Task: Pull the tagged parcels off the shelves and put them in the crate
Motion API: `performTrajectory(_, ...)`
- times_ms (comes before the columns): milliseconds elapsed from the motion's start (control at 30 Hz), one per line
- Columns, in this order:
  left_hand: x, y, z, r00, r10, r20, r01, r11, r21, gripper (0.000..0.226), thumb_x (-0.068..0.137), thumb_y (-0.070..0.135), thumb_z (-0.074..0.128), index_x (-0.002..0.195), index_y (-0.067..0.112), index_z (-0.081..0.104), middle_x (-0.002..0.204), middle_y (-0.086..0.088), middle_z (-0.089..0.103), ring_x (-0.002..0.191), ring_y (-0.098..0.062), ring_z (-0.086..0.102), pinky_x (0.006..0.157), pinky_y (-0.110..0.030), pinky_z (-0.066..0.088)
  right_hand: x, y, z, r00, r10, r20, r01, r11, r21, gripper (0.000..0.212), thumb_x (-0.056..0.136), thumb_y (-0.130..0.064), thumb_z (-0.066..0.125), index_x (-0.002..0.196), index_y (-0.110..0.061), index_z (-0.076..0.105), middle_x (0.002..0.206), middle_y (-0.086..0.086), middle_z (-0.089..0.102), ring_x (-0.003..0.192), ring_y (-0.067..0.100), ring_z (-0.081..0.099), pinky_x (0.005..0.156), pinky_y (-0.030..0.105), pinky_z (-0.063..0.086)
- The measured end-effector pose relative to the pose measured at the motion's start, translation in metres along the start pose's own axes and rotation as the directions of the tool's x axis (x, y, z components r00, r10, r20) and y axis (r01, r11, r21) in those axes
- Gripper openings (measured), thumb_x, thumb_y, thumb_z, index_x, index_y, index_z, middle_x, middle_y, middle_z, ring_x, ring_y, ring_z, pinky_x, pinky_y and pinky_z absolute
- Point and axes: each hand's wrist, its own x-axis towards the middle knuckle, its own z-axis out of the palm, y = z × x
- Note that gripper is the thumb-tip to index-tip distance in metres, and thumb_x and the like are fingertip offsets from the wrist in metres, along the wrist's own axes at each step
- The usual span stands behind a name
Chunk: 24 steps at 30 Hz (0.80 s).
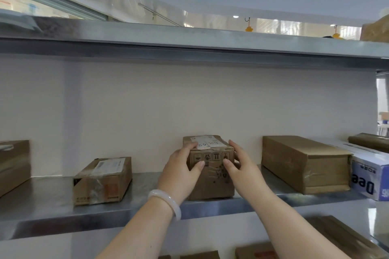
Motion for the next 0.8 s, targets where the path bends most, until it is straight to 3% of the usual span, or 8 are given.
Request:
performTrajectory(133, 0.008, -0.010, 0.000, 1.000, 0.001, 0.006, -0.002, 0.998, 0.066, 0.052, 0.091, 0.036, 0.064, 0.139, 0.038, 0.044, 0.134, -0.002, 0.051, 0.122, -0.021, 0.051, 0.102, -0.034, 0.043, 0.009, 0.000, 0.007, 0.999, 0.034, -0.012, -0.034, 0.998, -0.052, 0.055, 0.098, -0.024, 0.054, 0.144, -0.045, 0.032, 0.125, -0.017, 0.052, 0.107, 0.000, 0.052, 0.089, 0.020, 0.046)
performTrajectory(367, 0.014, -0.014, -0.001, 0.991, 0.120, -0.065, -0.109, 0.982, 0.157, 0.060, 0.085, 0.045, 0.067, 0.140, 0.036, 0.046, 0.149, -0.003, 0.038, 0.135, -0.025, 0.038, 0.105, -0.036, 0.037, 0.003, -0.002, 0.004, 0.997, 0.003, -0.077, -0.019, 0.977, -0.212, 0.064, 0.095, -0.033, 0.058, 0.150, -0.042, 0.026, 0.144, -0.012, 0.046, 0.130, 0.005, 0.042, 0.098, 0.020, 0.036)
performTrajectory(567, 0.009, 0.034, 0.013, 0.888, 0.455, -0.064, -0.422, 0.863, 0.278, 0.065, 0.086, 0.054, 0.059, 0.146, 0.036, 0.041, 0.152, -0.006, 0.039, 0.142, -0.029, 0.032, 0.114, -0.050, 0.028, -0.007, -0.020, -0.040, 0.976, -0.193, -0.100, 0.115, 0.849, -0.516, 0.061, 0.094, -0.047, 0.053, 0.147, -0.050, 0.023, 0.146, -0.015, 0.041, 0.134, 0.003, 0.031, 0.102, 0.023, 0.028)
performTrajectory(667, 0.003, 0.066, 0.038, 0.838, 0.545, -0.004, -0.529, 0.815, 0.237, 0.063, 0.088, 0.055, 0.051, 0.148, 0.037, 0.037, 0.155, -0.001, 0.035, 0.145, -0.023, 0.025, 0.120, -0.049, 0.020, 0.001, -0.027, -0.075, 0.944, -0.287, -0.161, 0.152, 0.815, -0.559, 0.056, 0.094, -0.044, 0.054, 0.146, -0.044, 0.032, 0.147, -0.015, 0.041, 0.136, 0.004, 0.030, 0.105, 0.024, 0.025)
performTrajectory(800, 0.005, 0.099, 0.088, 0.857, 0.511, 0.072, -0.516, 0.852, 0.089, 0.062, 0.090, 0.053, 0.054, 0.148, 0.042, 0.034, 0.157, 0.006, 0.031, 0.142, -0.013, 0.021, 0.117, -0.034, 0.017, 0.010, -0.008, -0.121, 0.938, -0.276, -0.211, 0.123, 0.832, -0.541, 0.051, 0.096, -0.042, 0.051, 0.145, -0.041, 0.037, 0.149, -0.014, 0.037, 0.138, 0.005, 0.026, 0.109, 0.026, 0.022)
